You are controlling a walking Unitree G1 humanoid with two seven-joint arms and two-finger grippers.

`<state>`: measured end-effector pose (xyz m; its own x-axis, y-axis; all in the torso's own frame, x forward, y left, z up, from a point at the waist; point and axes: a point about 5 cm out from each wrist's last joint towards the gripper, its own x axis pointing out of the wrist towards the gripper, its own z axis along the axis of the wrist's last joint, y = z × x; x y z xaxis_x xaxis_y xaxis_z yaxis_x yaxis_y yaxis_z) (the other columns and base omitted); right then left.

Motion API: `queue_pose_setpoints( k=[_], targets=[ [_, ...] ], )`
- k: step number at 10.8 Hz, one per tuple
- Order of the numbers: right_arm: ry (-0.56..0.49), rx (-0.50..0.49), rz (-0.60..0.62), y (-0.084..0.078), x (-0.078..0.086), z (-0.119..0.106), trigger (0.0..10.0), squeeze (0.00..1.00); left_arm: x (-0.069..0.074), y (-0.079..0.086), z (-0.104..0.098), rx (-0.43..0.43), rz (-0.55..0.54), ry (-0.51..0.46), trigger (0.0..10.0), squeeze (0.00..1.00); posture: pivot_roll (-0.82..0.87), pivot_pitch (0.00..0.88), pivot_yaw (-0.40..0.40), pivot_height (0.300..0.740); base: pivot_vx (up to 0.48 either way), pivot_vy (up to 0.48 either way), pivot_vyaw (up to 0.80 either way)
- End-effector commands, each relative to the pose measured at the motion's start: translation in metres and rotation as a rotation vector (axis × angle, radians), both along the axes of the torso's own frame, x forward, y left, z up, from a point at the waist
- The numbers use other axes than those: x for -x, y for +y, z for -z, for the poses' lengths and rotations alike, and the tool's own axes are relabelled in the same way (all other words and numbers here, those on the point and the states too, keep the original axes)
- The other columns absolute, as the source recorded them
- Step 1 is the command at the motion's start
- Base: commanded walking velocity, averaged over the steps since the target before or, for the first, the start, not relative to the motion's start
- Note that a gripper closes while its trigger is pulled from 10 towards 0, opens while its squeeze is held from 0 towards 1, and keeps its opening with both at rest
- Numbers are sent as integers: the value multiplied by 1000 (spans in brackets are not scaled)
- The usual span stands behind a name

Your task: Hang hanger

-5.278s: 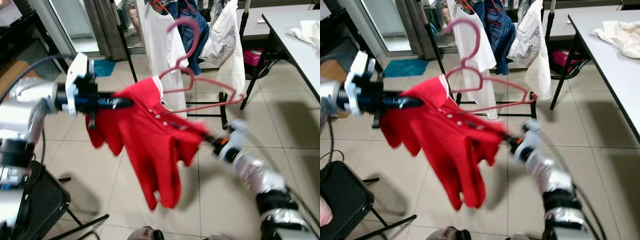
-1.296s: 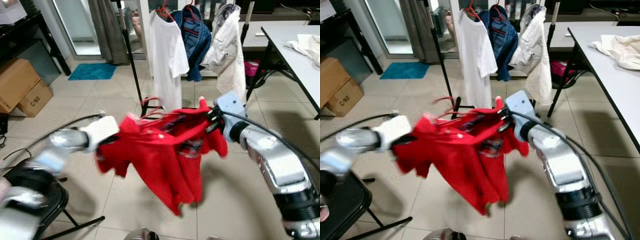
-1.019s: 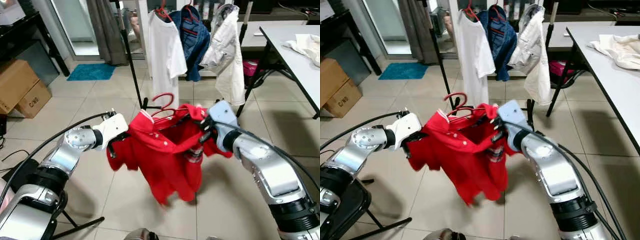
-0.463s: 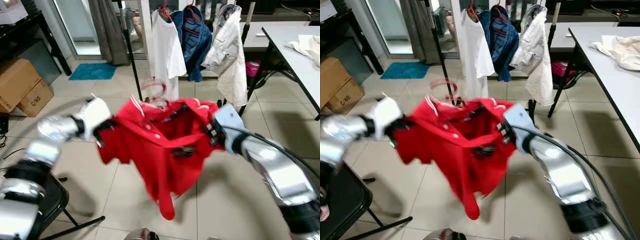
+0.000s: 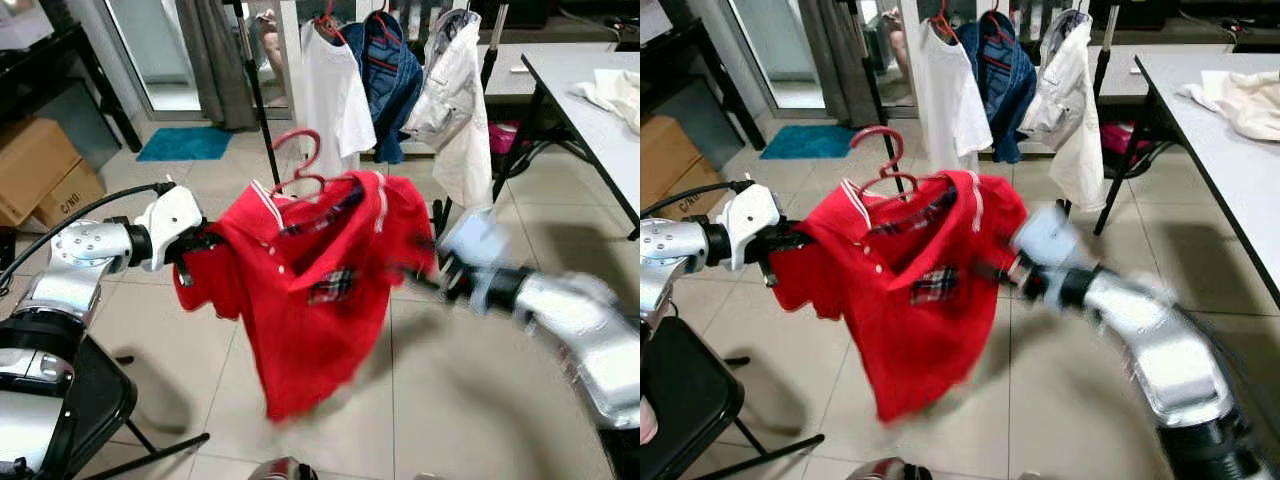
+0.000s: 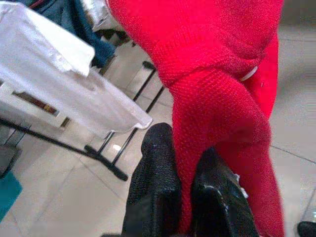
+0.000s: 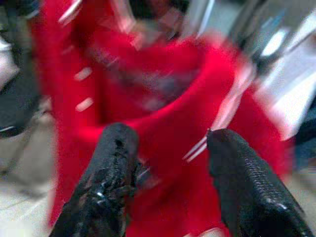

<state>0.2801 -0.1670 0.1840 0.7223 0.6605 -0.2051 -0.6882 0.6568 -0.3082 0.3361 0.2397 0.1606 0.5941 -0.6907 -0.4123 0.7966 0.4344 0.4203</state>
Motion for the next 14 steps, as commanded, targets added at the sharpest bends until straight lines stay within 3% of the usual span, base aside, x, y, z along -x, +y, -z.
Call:
queue_pose_setpoints(
  k=[1, 3, 4, 5, 7, 8, 9, 10, 14],
  targets=[
    [-89, 15, 18, -6, -7, -14, 10000, 1000, 0, 0, -14, 27, 39, -47, 0, 0, -100, 0, 118, 740, 0, 0, 0],
    [-144, -49, -56, -2, -16, -35, 10000, 1000, 8, -9, -14, 62, 164, -8, 0, 0, -101, 0, 116, 740, 0, 0, 0],
    [-131, -59, -124, 3, -18, -37, 10000, 612, 11, -12, -12, 61, 206, 4, 0, 0, -101, 0, 111, 740, 0, 0, 0],
    [-97, -62, -250, 14, -19, -37, 10000, 0, 14, -18, -9, 58, 253, 21, 0, 0, -100, 0, 108, 740, 0, 0, 0],
    [-37, -20, -429, 34, -16, -33, 10000, 0, 16, -24, -8, 63, 281, 27, 0, 0, -94, 0, 101, 740, 0, 0, 0],
    [-19, -5, -463, 36, -15, -30, 10000, 0, 16, -25, -8, 63, 288, 27, 0, 0, -94, 0, 99, 740, 0, 0, 0],
    [1, 13, -496, 37, -14, -28, 8118, 0, 16, -25, -9, 64, 290, 25, 0, 0, -94, 0, 97, 740, 0, 0, 0],
    [56, 72, -559, 35, -10, -22, 0, 0, 15, -23, -12, 66, 286, 17, 0, 0, -95, 0, 92, 740, 0, 0, 0],
    [94, 140, -605, 34, -10, -17, 0, 0, 15, -23, -14, 68, 279, 8, 0, 0, -95, 0, 81, 740, 0, 0, 0]
  ],
)
